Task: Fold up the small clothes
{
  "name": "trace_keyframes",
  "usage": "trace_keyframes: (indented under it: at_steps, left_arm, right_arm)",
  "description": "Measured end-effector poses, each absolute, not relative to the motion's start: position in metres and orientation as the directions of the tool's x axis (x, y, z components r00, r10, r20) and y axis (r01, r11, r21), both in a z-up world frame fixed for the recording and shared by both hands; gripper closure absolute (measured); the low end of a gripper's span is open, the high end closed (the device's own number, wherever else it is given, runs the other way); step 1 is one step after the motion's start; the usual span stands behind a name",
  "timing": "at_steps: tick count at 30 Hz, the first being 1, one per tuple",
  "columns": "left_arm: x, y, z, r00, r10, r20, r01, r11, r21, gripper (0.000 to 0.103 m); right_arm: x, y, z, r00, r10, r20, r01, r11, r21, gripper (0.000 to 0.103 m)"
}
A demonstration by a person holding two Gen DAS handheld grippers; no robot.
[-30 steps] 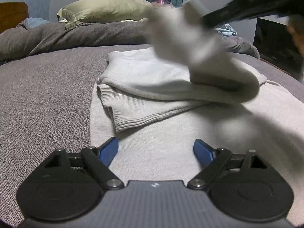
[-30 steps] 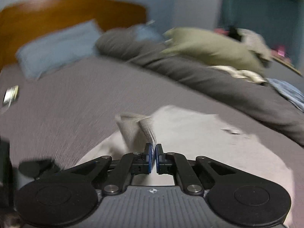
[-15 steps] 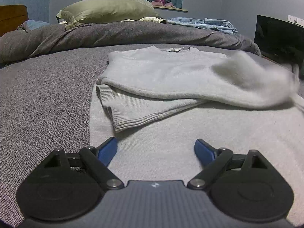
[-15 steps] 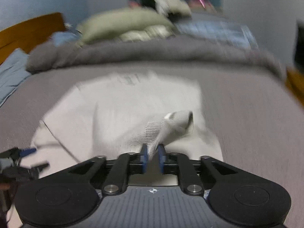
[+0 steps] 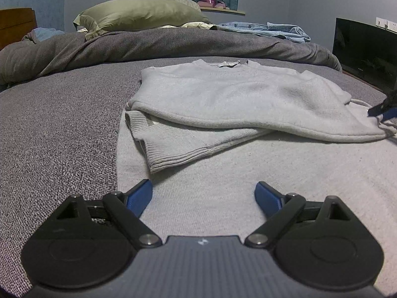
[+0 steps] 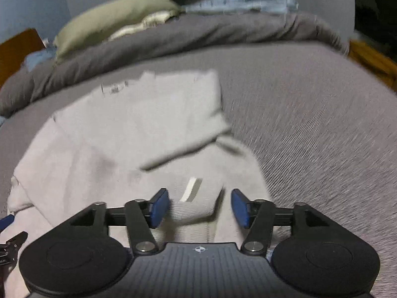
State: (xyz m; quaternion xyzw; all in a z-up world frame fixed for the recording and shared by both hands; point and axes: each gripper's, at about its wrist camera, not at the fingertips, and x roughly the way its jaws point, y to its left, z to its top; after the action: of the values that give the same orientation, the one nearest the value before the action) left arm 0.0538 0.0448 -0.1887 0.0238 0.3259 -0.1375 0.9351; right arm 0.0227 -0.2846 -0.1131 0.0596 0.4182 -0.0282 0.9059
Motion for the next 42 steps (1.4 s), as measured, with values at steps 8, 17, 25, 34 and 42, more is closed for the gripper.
trace_keyframes:
  at_steps: [8,17,25,34,42]
  left_arm:
    - [0.054,0.045,-0.188,0.749,-0.244,-0.616,0.272,0.961,-0.051,0.012]
    - [0.053,0.044,-0.188,0.752,-0.237,-0.615,0.272,0.962,-0.039,0.012]
    - [0.054,0.044,-0.188,0.75,-0.237,-0.617,0.27,0.962,-0.042,0.012]
    - [0.054,0.043,-0.189,0.75,-0.236,-0.618,0.27,0.962,-0.041,0.011]
    - [0.051,0.035,-0.184,0.759,-0.192,-0.622,0.262,0.965,0.023,0.009]
  right_arm:
    - [0.008,-0.268,-0.087,0.746,0.03,-0.665,-0.014,0.999,0.03,0.097]
    - [0.003,-0.29,-0.088,0.726,-0.107,-0.679,0.126,0.992,-0.021,0.091]
    - [0.002,-0.307,-0.104,0.661,0.015,-0.75,0.144,0.979,0.147,0.043]
    - [-0.002,-0.291,-0.093,0.727,-0.053,-0.685,0.073,0.997,0.0,0.096]
    - [-0.002,-0.304,-0.1,0.621,-0.031,-0.783,0.078,0.997,0.023,0.045]
